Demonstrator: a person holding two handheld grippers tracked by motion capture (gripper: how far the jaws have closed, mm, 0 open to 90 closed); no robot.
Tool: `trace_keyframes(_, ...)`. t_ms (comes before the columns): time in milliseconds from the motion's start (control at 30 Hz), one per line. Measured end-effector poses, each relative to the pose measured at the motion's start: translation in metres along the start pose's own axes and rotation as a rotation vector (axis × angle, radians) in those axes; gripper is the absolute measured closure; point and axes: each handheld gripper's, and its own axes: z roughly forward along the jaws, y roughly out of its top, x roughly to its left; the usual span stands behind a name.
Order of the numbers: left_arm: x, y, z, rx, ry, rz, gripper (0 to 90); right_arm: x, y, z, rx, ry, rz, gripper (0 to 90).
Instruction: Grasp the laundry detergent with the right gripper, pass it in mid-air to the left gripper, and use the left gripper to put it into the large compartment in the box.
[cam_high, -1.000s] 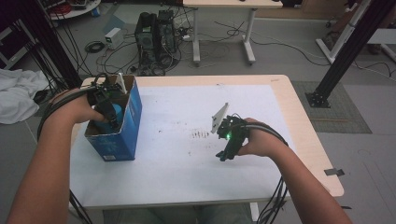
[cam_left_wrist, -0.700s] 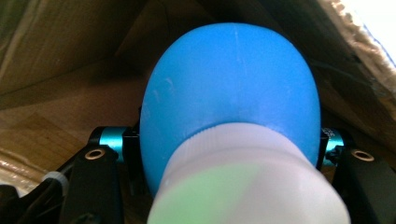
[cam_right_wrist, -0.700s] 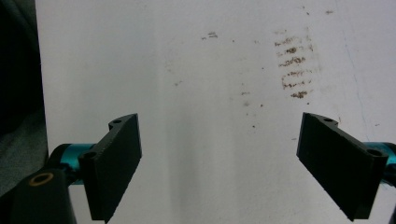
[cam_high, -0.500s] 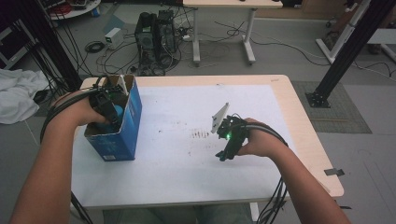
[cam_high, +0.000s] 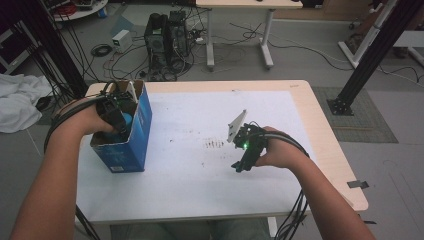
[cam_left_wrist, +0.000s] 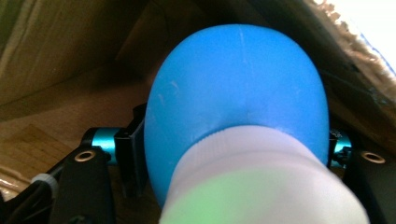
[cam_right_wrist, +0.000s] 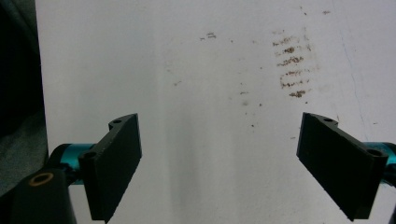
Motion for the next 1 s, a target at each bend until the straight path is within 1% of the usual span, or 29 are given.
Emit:
trace_keyframes(33, 0.000, 0.000, 0.000, 0.001, 0.009, -0.001, 33.7, 0.000, 0.000, 0.000, 0.001, 0.003, -0.004, 13.2)
trace_keyframes(67, 0.000, 0.000, 0.000, 0.000, 0.002, -0.002, 33.6, 0.000, -0.001, 0.000, -0.001, 0.001, -0.001, 13.2)
trace_keyframes(100, 0.000, 0.000, -0.001, 0.007, 0.011, 0.002, 33.1, -0.001, -0.001, 0.000, -0.001, 0.004, -0.005, 13.2)
trace_keyframes(167, -0.001, 0.000, -0.001, 0.012, 0.002, -0.001, 30.8, 0.000, -0.002, 0.000, -0.003, 0.001, 0.004, 13.2)
trace_keyframes(200, 0.000, 0.001, -0.002, 0.021, 0.005, 0.011, 30.8, -0.001, -0.003, 0.000, -0.003, 0.004, -0.001, 13.2)
trace_keyframes(233, -0.001, 0.001, -0.002, 0.019, 0.005, 0.011, 30.8, -0.001, -0.003, -0.001, -0.004, 0.002, 0.002, 13.2)
trace_keyframes(267, 0.000, 0.001, -0.004, 0.025, 0.014, 0.019, 30.8, -0.001, -0.003, -0.001, -0.004, 0.002, 0.002, 13.2)
trace_keyframes(300, -0.001, 0.001, -0.003, 0.019, 0.021, 0.014, 30.7, -0.001, -0.003, -0.001, -0.006, 0.003, 0.006, 13.2)
trace_keyframes(367, 0.000, 0.001, -0.004, 0.022, 0.013, 0.020, 28.9, 0.000, -0.003, -0.001, -0.004, 0.004, 0.007, 13.2)
trace_keyframes(400, -0.001, 0.001, -0.005, 0.019, 0.007, 0.016, 28.9, 0.000, -0.003, -0.001, -0.003, 0.005, 0.007, 13.2)
trace_keyframes(433, -0.002, 0.001, -0.005, 0.004, 0.004, 0.007, 28.9, -0.001, -0.003, -0.001, -0.002, 0.005, 0.007, 13.2)
trace_keyframes(467, -0.002, 0.001, -0.005, 0.004, 0.004, 0.007, 28.9, -0.001, -0.003, -0.001, -0.002, 0.005, 0.007, 13.2)
trace_keyframes(500, -0.001, 0.001, -0.007, 0.012, 0.007, 0.017, 28.9, -0.001, -0.003, 0.000, -0.003, 0.005, 0.004, 13.2)
trace_keyframes(533, -0.002, 0.000, -0.007, -0.001, 0.006, 0.005, 28.9, -0.001, -0.003, 0.000, -0.005, 0.006, 0.005, 13.2)
trace_keyframes(567, -0.001, 0.000, -0.009, 0.013, 0.006, 0.029, 28.9, -0.001, -0.003, 0.000, -0.004, 0.005, 0.005, 13.2)
trace_keyframes(600, -0.001, 0.000, -0.009, 0.013, 0.006, 0.029, 28.9, -0.001, -0.003, 0.000, -0.004, 0.005, 0.005, 13.2)
trace_keyframes(633, -0.002, -0.001, -0.010, 0.000, -0.002, 0.012, 28.9, -0.001, -0.003, -0.001, -0.005, 0.007, 0.006, 13.2)
trace_keyframes(667, -0.002, -0.001, -0.010, 0.000, -0.002, 0.012, 28.9, -0.001, -0.003, -0.001, -0.005, 0.007, 0.006, 13.2)
trace_keyframes(700, -0.003, -0.001, -0.011, 0.003, 0.010, 0.016, 28.8, -0.001, -0.003, -0.001, -0.004, 0.009, 0.008, 13.2)
trace_keyframes(733, -0.002, -0.002, -0.012, 0.017, 0.003, 0.031, 26.5, -0.001, -0.003, -0.001, -0.005, 0.005, 0.009, 13.2)
trace_keyframes(767, -0.004, -0.002, -0.012, 0.010, 0.017, 0.024, 25.5, -0.001, -0.003, -0.001, -0.002, 0.008, 0.007, 13.2)
trace_keyframes(833, -0.004, -0.002, -0.013, 0.011, 0.009, 0.024, 25.5, -0.002, -0.003, -0.001, -0.002, 0.008, 0.004, 13.2)
trace_keyframes(867, -0.004, -0.002, -0.014, 0.009, 0.014, 0.023, 25.5, -0.002, -0.003, -0.002, -0.002, 0.007, 0.005, 13.2)
trace_keyframes(900, -0.003, -0.002, -0.017, 0.018, 0.021, 0.041, 25.5, -0.002, -0.003, -0.002, 0.000, 0.009, 0.004, 13.2)
trace_keyframes(933, -0.003, -0.002, -0.017, 0.018, 0.021, 0.041, 25.5, -0.002, -0.003, -0.002, 0.000, 0.009, 0.004, 13.2)
trace_keyframes(967, -0.003, -0.002, -0.017, 0.014, 0.005, 0.031, 25.5, -0.002, -0.003, -0.003, 0.001, 0.007, 0.005, 13.2)
trace_keyframes(1000, -0.003, -0.002, -0.017, 0.014, 0.005, 0.031, 25.5, -0.002, -0.003, -0.003, 0.001, 0.007, 0.005, 13.2)
